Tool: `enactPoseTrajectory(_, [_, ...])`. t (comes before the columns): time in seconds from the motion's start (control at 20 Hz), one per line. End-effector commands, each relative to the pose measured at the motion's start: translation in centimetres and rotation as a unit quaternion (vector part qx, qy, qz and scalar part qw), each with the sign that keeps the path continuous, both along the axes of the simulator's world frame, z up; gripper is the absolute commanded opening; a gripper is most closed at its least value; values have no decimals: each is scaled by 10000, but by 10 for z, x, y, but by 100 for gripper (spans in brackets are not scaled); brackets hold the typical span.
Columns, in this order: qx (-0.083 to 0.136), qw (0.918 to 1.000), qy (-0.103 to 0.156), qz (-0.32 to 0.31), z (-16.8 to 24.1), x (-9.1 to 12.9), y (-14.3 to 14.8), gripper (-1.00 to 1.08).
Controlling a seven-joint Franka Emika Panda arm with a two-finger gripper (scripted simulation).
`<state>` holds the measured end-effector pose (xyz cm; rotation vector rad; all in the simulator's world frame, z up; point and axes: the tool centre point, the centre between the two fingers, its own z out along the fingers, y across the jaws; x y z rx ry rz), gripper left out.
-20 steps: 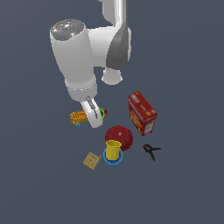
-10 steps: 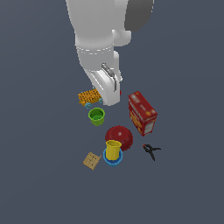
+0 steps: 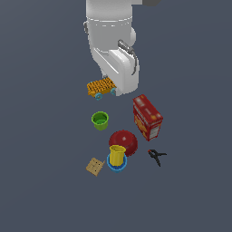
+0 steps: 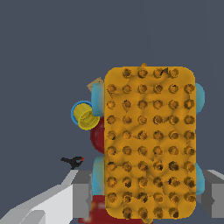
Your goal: Pick up a designated object from a clutter of objects.
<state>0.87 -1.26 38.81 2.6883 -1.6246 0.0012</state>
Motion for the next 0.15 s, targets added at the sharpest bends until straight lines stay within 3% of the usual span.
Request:
enactPoseTrajectory(0.0, [1,10000,2,-2,5,0,2,-100])
enactPoseTrajectory(0.1, [1,10000,2,-2,5,0,3,-100])
